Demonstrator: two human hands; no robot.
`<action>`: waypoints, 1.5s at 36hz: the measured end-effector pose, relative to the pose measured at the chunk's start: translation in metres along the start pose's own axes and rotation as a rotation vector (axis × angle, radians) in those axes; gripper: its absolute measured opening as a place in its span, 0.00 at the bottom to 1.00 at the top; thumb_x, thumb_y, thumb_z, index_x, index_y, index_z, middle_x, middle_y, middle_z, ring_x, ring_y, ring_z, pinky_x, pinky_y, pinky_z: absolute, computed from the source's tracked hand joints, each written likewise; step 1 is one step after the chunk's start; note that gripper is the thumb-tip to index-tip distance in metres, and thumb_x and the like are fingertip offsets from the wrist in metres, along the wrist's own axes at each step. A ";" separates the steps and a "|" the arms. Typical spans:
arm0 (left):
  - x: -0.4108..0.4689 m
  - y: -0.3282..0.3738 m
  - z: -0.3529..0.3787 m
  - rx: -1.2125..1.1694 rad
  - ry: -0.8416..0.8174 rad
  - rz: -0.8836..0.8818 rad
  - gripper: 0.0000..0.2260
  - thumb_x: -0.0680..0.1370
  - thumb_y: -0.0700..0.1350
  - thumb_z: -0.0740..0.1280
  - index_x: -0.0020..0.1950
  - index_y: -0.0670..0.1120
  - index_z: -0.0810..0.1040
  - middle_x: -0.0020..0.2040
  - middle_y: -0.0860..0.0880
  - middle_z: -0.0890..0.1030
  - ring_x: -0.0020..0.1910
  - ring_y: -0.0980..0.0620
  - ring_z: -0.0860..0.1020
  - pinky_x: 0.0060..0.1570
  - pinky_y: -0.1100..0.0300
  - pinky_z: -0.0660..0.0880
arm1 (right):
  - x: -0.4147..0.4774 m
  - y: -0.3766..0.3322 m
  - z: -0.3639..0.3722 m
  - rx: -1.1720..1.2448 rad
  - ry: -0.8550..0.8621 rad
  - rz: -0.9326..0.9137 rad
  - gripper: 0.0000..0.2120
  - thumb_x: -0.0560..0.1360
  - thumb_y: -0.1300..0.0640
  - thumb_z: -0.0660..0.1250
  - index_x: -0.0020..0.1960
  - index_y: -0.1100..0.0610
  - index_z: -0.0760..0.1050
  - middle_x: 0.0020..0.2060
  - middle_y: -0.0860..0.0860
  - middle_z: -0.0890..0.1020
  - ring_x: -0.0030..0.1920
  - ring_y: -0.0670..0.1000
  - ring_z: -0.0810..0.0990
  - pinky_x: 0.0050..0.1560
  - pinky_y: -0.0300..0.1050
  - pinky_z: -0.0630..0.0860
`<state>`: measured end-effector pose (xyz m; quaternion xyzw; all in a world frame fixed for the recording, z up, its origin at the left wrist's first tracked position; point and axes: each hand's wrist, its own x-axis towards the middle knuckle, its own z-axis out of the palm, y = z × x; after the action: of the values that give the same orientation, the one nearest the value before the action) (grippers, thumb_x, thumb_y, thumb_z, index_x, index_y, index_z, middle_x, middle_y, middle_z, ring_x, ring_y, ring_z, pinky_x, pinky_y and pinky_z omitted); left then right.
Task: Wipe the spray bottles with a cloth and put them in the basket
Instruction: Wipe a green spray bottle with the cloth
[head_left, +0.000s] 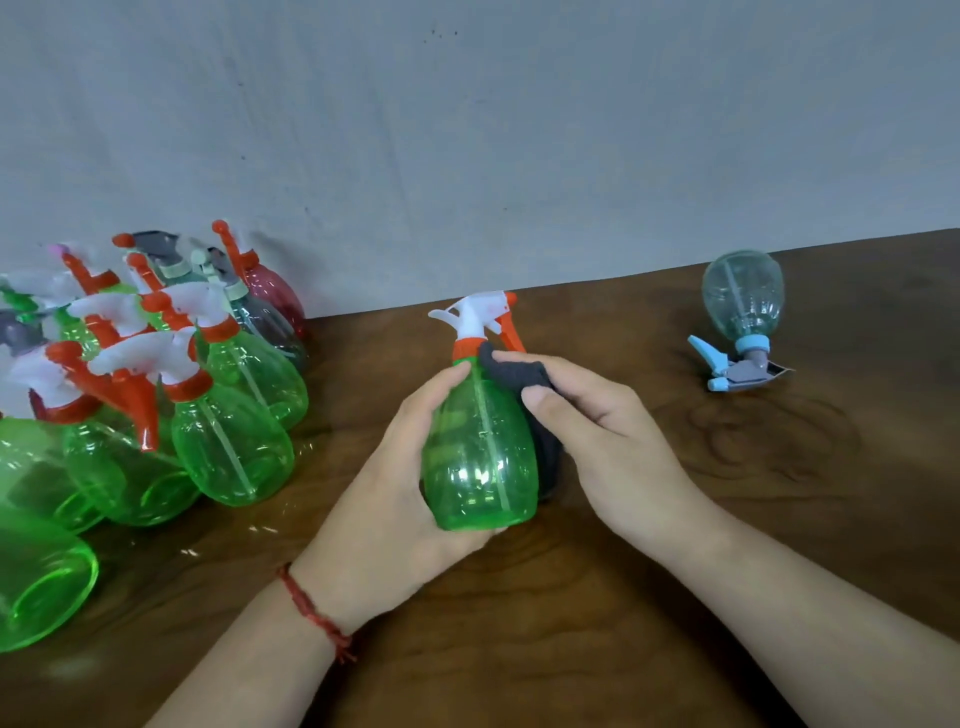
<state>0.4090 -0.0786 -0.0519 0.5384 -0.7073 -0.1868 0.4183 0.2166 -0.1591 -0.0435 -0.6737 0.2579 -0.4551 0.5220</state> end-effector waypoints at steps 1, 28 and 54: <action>-0.001 0.000 0.001 -0.007 0.003 0.003 0.52 0.68 0.46 0.86 0.84 0.56 0.60 0.78 0.58 0.70 0.74 0.53 0.75 0.71 0.63 0.73 | 0.000 0.001 0.000 -0.016 0.005 -0.008 0.16 0.87 0.63 0.60 0.68 0.54 0.81 0.61 0.46 0.86 0.65 0.49 0.82 0.70 0.52 0.77; 0.006 -0.006 -0.004 -0.273 0.363 -0.130 0.49 0.65 0.39 0.87 0.80 0.58 0.68 0.71 0.50 0.80 0.69 0.47 0.80 0.70 0.44 0.78 | -0.013 0.000 0.001 -0.451 -0.084 -0.340 0.18 0.83 0.65 0.64 0.68 0.52 0.82 0.71 0.39 0.78 0.73 0.42 0.75 0.74 0.49 0.74; 0.000 0.001 0.011 0.287 0.109 0.179 0.47 0.72 0.44 0.84 0.84 0.53 0.61 0.80 0.57 0.66 0.78 0.51 0.69 0.76 0.60 0.66 | -0.005 -0.004 0.001 -0.332 0.124 -0.218 0.19 0.84 0.66 0.64 0.69 0.51 0.82 0.68 0.40 0.81 0.71 0.39 0.76 0.72 0.40 0.73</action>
<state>0.3997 -0.0804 -0.0573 0.5366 -0.7482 -0.0165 0.3899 0.2144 -0.1533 -0.0414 -0.7451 0.2865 -0.5008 0.3348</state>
